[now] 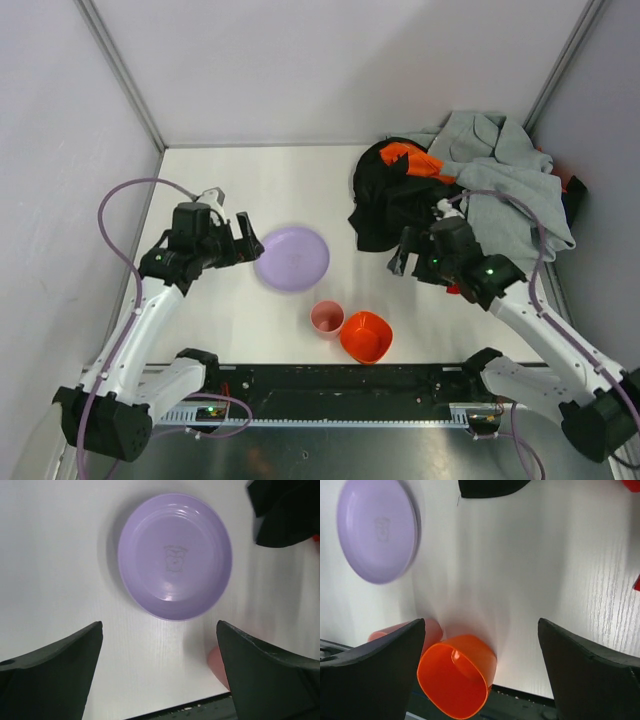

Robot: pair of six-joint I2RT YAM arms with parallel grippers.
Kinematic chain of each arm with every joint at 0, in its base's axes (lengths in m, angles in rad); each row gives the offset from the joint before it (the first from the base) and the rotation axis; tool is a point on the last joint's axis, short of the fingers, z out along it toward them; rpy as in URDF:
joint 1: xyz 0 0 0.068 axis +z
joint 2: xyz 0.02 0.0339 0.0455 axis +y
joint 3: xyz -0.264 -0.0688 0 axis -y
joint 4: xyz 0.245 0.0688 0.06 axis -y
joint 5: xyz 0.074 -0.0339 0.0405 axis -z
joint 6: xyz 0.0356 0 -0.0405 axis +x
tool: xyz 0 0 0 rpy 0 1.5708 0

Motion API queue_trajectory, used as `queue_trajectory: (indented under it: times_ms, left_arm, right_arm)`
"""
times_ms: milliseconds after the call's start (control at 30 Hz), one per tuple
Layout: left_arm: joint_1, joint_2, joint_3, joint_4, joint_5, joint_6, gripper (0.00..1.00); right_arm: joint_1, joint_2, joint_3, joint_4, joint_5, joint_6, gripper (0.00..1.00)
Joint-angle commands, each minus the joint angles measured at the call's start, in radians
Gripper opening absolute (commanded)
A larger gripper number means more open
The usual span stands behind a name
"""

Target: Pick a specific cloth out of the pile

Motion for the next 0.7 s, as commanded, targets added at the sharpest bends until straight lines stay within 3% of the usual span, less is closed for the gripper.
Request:
queue_trajectory:
  times_ms: [0,133,300,667]
  left_arm:
    - [-0.074,0.028,0.092,-0.076,-0.188,0.089,1.00]
    - [-0.182,0.065,0.113,-0.101,-0.361,0.114,0.99]
    - [-0.274,0.103,0.086,-0.101,-0.506,0.152,1.00]
    - [-0.284,0.060,-0.018,-0.022,-0.551,0.149,1.00]
  right_arm:
    - [0.150,0.102,0.113,-0.049,0.208,-0.001,0.99]
    - [0.243,0.209,0.176,-0.097,0.301,-0.004,0.99]
    - [0.270,0.245,0.210,-0.100,0.329,-0.007,0.99]
    - [0.179,0.227,0.275,-0.143,0.377,-0.082,0.99]
